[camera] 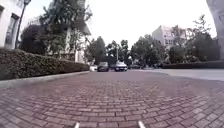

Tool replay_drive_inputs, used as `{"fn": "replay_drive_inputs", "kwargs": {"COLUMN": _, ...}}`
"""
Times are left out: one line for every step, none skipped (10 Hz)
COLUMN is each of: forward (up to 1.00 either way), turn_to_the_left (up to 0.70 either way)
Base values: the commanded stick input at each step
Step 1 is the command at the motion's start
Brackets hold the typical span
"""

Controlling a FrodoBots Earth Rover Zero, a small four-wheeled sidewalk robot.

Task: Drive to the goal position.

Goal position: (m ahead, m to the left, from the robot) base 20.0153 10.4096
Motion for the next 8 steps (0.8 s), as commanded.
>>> {"fn": "replay_drive_inputs", "kwargs": {"forward": 0.70, "turn_to_the_left": 0.00}}
{"fn": "replay_drive_inputs", "kwargs": {"forward": 0.70, "turn_to_the_left": 0.00}}
{"fn": "replay_drive_inputs", "kwargs": {"forward": 0.70, "turn_to_the_left": 0.00}}
{"fn": "replay_drive_inputs", "kwargs": {"forward": 0.70, "turn_to_the_left": 0.00}}
{"fn": "replay_drive_inputs", "kwargs": {"forward": 0.70, "turn_to_the_left": 0.00}}
{"fn": "replay_drive_inputs", "kwargs": {"forward": 0.70, "turn_to_the_left": 0.00}}
{"fn": "replay_drive_inputs", "kwargs": {"forward": 0.70, "turn_to_the_left": 0.00}}
{"fn": "replay_drive_inputs", "kwargs": {"forward": 0.70, "turn_to_the_left": 0.00}}
